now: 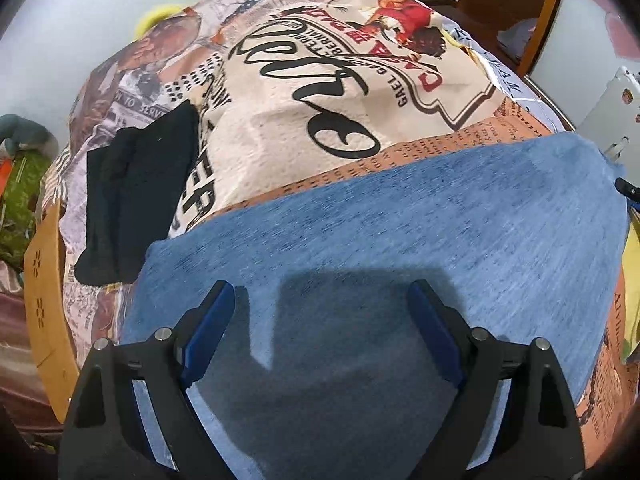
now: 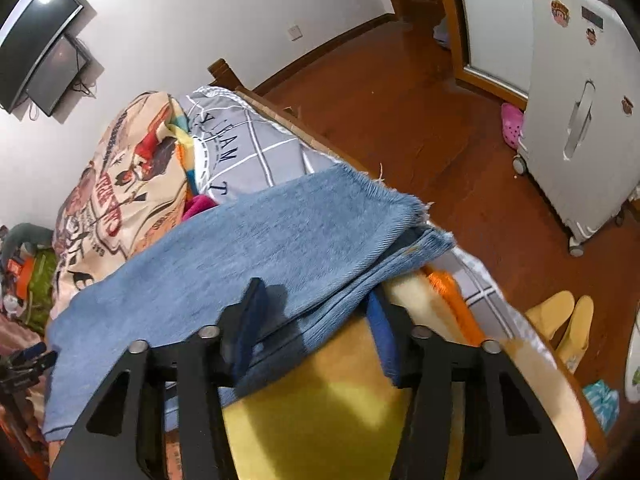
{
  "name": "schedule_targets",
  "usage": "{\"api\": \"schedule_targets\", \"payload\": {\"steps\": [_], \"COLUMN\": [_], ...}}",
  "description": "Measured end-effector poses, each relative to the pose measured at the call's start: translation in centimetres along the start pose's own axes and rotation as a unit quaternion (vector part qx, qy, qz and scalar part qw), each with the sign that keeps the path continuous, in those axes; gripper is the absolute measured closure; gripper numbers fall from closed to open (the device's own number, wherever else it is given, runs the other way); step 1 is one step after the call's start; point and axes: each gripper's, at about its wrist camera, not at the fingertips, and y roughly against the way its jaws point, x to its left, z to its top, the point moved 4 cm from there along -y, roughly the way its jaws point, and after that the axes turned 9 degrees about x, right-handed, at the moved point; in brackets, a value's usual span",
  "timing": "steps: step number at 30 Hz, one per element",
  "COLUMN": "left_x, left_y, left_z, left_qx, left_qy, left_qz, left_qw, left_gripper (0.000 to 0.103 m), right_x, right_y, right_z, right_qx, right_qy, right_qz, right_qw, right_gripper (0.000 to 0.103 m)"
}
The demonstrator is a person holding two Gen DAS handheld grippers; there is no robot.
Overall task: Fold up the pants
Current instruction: 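Open the right gripper and release the folded jeans, then grasp the frayed jeans hem with the right gripper and lift it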
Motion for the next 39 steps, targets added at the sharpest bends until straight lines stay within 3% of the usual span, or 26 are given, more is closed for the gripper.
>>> {"api": "schedule_targets", "payload": {"steps": [4, 7, 15, 27, 32, 39], "left_x": [-0.6, -0.5, 0.4, 4.1, 6.0, 8.5], "left_y": [-0.2, -0.2, 2.1, 10.5, 12.7, 13.4], "left_z": [0.4, 0.5, -0.4, -4.0, -6.2, -9.3], "left_qx": [-0.001, -0.002, -0.036, -0.141, -0.168, -0.178], "left_qy": [-0.006, 0.001, 0.020, 0.070, 0.092, 0.124], "left_qz": [-0.001, -0.007, 0.005, -0.041, -0.052, -0.052], "left_qw": [1.0000, 1.0000, 0.9992, 0.9867, 0.9802, 0.9747], "left_gripper": [0.014, 0.014, 0.014, 0.014, 0.014, 0.014], "right_x": [-0.2, 0.5, 3.8, 15.4, 20.4, 26.9], "right_y": [0.2, 0.9, 5.6, 11.9, 11.7, 7.8], "right_z": [0.5, 0.7, 1.8, 1.7, -0.2, -4.4], "right_qx": [-0.006, -0.017, -0.076, -0.144, -0.129, -0.066], "right_qy": [-0.002, 0.014, 0.047, 0.159, 0.209, 0.292], "right_qz": [0.005, -0.008, 0.016, 0.092, 0.138, 0.171], "right_qw": [1.000, 1.000, 0.996, 0.972, 0.959, 0.939], "right_gripper": [0.087, 0.091, 0.094, 0.095, 0.095, 0.095]}}
